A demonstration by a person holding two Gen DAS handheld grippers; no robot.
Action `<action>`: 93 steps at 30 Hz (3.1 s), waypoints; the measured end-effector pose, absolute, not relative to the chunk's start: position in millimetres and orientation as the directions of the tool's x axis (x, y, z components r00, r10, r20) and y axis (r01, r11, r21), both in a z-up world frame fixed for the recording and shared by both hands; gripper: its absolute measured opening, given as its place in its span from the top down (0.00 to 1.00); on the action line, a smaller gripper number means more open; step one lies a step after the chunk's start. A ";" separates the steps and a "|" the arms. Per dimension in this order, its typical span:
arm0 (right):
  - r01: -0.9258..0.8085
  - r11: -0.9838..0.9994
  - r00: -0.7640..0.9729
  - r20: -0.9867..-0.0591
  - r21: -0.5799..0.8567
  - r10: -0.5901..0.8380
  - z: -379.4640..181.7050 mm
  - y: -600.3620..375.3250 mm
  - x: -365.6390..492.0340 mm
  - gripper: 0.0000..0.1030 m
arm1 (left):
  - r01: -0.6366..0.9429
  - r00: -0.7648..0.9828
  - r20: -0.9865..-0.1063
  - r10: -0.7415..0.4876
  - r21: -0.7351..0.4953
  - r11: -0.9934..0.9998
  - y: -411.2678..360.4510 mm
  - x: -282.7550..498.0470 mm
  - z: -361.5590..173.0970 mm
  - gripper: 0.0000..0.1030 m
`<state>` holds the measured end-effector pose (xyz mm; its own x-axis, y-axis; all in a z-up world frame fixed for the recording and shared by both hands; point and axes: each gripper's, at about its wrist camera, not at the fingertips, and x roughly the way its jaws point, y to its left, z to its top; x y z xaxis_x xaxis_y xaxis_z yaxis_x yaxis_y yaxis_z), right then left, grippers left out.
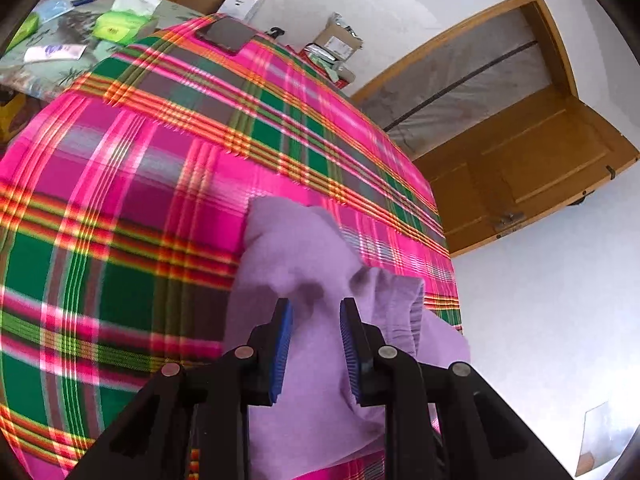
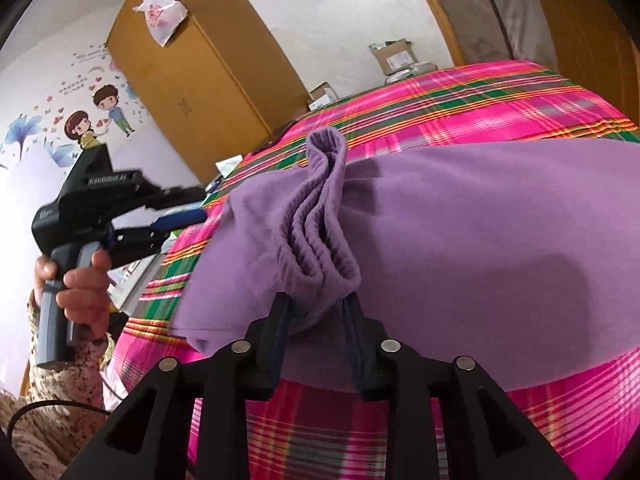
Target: Fold clothes
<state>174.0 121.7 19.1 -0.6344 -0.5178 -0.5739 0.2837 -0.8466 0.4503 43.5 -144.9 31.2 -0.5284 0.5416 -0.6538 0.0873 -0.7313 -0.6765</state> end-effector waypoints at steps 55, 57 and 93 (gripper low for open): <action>0.237 -0.819 -0.479 -0.671 0.522 -0.566 13.8 120.6 63.7 0.55 | 0.136 -0.478 -0.700 0.531 -0.656 -0.742 -157.8 54.1 -6.6 0.76; 0.220 -0.804 -0.470 -0.662 0.552 -0.583 12.5 120.0 57.9 0.55 | 0.138 -0.478 -0.702 0.528 -0.654 -0.744 -158.3 55.2 -6.7 0.76; 0.319 -0.750 -0.393 -0.640 0.579 -0.661 8.1 111.9 60.2 0.67 | 0.158 -0.471 -0.715 0.516 -0.644 -0.749 -156.0 58.1 -6.1 0.75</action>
